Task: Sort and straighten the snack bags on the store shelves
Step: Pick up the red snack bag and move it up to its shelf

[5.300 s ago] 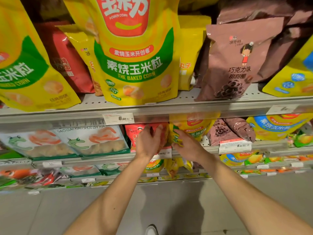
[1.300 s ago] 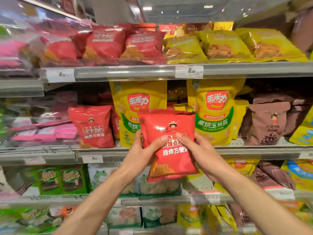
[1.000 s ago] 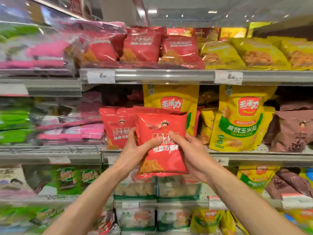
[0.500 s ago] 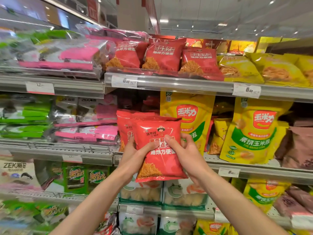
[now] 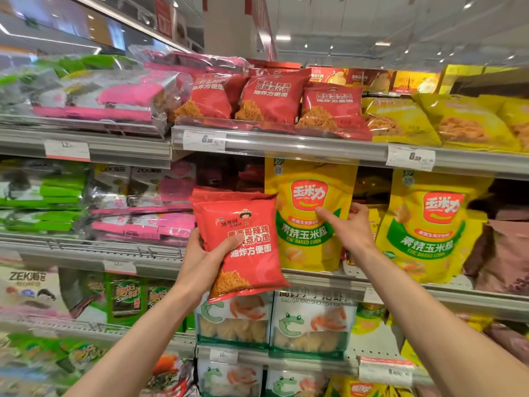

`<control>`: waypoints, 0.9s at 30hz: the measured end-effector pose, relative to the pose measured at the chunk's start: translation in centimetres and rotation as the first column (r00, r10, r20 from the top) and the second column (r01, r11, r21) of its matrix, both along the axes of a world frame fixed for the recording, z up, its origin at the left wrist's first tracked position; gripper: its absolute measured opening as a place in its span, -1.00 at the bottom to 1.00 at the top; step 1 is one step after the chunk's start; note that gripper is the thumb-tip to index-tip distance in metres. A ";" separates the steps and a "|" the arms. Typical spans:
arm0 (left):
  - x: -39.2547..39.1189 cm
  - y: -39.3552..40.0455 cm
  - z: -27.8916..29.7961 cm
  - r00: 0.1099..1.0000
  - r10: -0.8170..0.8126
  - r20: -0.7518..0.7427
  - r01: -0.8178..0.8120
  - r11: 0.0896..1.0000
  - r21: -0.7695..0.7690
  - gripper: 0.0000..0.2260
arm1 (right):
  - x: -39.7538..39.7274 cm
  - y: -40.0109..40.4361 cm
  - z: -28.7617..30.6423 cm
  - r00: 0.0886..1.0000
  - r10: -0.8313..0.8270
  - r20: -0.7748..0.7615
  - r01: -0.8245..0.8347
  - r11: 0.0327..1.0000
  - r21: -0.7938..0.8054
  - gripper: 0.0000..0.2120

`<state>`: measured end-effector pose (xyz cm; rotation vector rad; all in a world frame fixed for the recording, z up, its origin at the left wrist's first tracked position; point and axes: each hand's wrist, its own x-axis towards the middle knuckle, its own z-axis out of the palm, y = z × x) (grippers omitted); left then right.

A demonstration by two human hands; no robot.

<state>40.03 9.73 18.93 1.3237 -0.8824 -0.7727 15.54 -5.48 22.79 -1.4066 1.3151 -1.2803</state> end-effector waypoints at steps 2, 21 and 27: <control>0.2 0.0 -0.1 1.000 0.008 -0.008 -0.008 1.000 0.003 -0.09 | -0.3 -0.4 -0.2 0.999 0.050 0.013 -0.050 0.999 0.015 -0.32; 1.8 0.7 -0.2 0.995 0.095 0.008 -0.095 0.995 -0.005 -0.10 | -1.5 -1.9 2.4 0.950 0.265 0.165 -0.280 0.957 0.076 -0.79; 1.5 0.5 -0.8 0.998 0.054 0.016 -0.054 0.998 -0.018 -0.19 | -3.8 -0.3 1.3 0.944 0.328 0.040 -0.331 0.940 0.089 -0.72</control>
